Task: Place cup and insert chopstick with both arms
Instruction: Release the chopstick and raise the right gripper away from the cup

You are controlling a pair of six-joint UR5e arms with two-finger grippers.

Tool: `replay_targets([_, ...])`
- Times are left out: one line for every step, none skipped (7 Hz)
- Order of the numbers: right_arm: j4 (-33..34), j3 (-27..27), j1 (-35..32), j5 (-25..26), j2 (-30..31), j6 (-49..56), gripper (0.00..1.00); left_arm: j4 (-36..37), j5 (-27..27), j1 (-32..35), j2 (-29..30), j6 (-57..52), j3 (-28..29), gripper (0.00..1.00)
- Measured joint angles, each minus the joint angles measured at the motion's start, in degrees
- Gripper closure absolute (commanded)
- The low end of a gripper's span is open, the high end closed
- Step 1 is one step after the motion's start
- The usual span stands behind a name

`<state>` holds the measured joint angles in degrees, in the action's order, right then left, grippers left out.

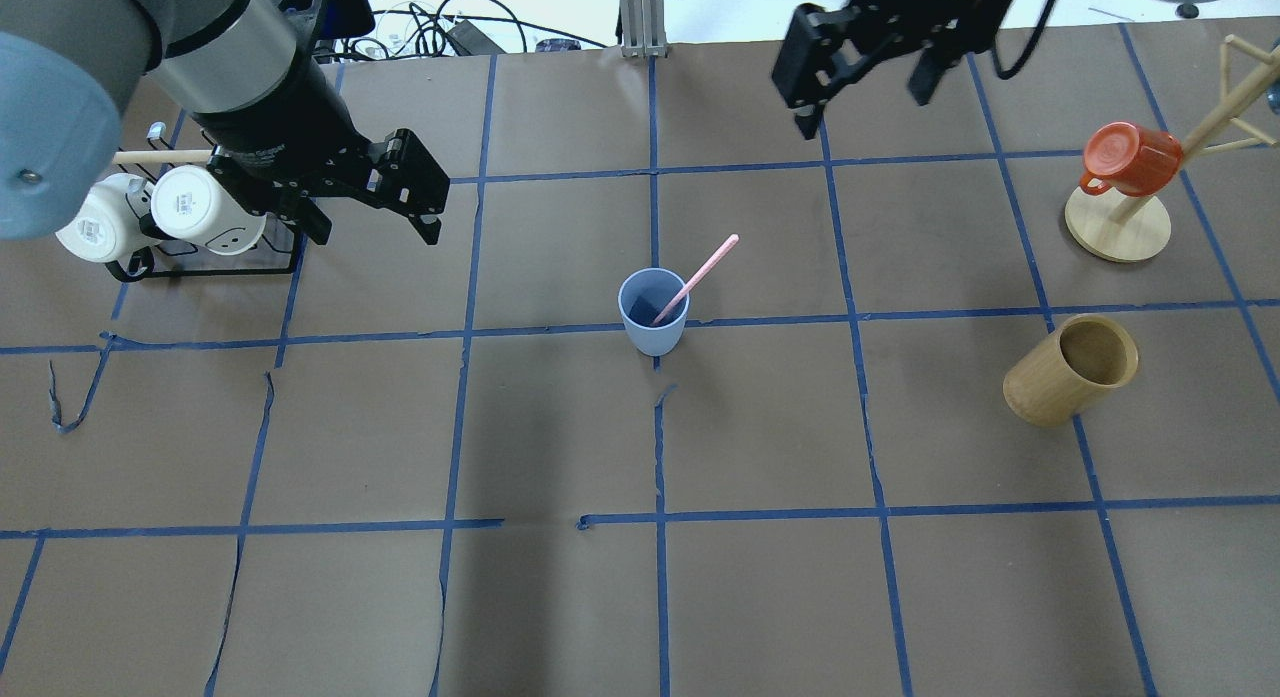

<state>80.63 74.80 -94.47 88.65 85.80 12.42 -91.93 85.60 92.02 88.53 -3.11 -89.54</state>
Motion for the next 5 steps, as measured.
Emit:
replay_targets([-1.88, 1.87, 3.24, 1.82, 2.11, 0.8, 0.01, 0.0, -0.08, 0.0, -0.01, 0.02, 0.09, 0.0])
replay_targets([0.06, 4.01, 5.0, 2.18, 4.1, 1.38, 0.0, 0.0, -0.13, 0.0, -0.05, 0.05, 0.1, 0.0])
replay_targets([3.39, 5.99, 5.65, 2.28, 5.58, 1.61, 0.0, 0.0, -0.16, 0.0, -0.11, 0.09, 0.1, 0.0])
replay_targets([5.7, 7.89, 5.8, 1.83, 6.39, 1.52, 0.0, 0.0, -0.12, 0.0, -0.16, 0.11, 0.08, 0.0])
replay_targets([7.53, 9.81, 5.75, 0.88, 6.76, 1.29, 0.0, 0.0, -0.07, 0.0, -0.18, 0.12, 0.02, 0.0])
